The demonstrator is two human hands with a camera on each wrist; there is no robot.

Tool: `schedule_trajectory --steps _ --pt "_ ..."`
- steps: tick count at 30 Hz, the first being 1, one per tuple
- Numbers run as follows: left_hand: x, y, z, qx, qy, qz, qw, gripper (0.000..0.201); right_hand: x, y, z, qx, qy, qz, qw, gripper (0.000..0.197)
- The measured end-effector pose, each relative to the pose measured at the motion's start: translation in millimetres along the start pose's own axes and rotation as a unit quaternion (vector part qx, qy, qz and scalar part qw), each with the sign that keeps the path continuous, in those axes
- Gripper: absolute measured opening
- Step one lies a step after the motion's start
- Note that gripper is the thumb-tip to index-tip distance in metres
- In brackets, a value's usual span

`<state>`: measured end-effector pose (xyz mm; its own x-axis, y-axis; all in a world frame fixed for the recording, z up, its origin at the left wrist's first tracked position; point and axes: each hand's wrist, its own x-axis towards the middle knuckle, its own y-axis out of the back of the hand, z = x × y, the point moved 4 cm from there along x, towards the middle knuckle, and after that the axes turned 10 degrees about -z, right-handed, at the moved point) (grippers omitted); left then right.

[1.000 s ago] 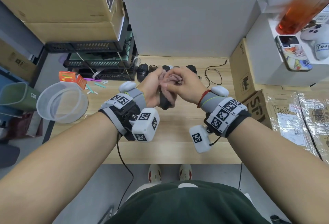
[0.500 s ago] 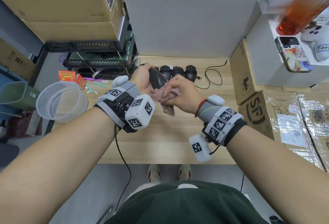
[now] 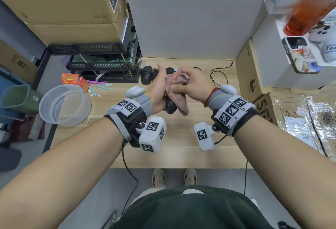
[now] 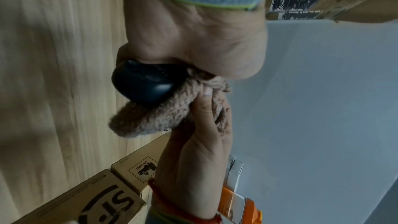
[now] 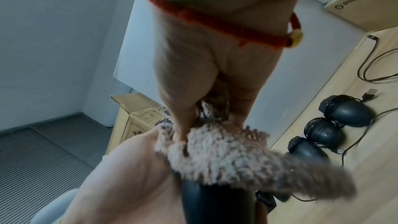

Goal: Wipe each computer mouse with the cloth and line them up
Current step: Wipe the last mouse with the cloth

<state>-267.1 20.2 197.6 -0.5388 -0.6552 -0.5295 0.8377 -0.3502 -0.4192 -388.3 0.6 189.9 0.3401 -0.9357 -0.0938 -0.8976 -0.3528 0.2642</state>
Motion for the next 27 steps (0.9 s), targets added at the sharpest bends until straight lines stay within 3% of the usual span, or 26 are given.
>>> schedule_trajectory --steps 2,5,9,12,19,23,27 --pt "-8 -11 4 -0.036 -0.015 -0.026 0.999 0.091 1 6 5 -0.003 -0.031 0.056 0.998 0.021" --pt "-9 -14 6 -0.045 -0.014 -0.004 0.999 0.089 0 12 13 0.005 -0.050 0.105 0.993 0.020" --pt "-6 2 10 -0.063 0.008 0.020 0.998 0.103 -10 -3 1 -0.032 0.000 0.014 0.999 0.028" --pt "-2 11 6 -0.043 0.030 0.017 0.998 0.096 -12 -12 4 -0.108 -0.027 -0.011 0.994 0.035" --pt "4 2 6 -0.056 0.024 -0.024 0.998 0.081 -1 1 14 -0.055 -0.075 0.127 0.988 0.034" --pt "11 17 -1 -0.001 0.017 0.053 0.998 0.044 -6 14 29 -0.040 -0.117 0.165 0.978 0.029" --pt "15 19 -10 -0.054 0.041 0.067 0.995 0.040 -10 9 25 -0.092 -0.072 0.134 0.984 0.029"
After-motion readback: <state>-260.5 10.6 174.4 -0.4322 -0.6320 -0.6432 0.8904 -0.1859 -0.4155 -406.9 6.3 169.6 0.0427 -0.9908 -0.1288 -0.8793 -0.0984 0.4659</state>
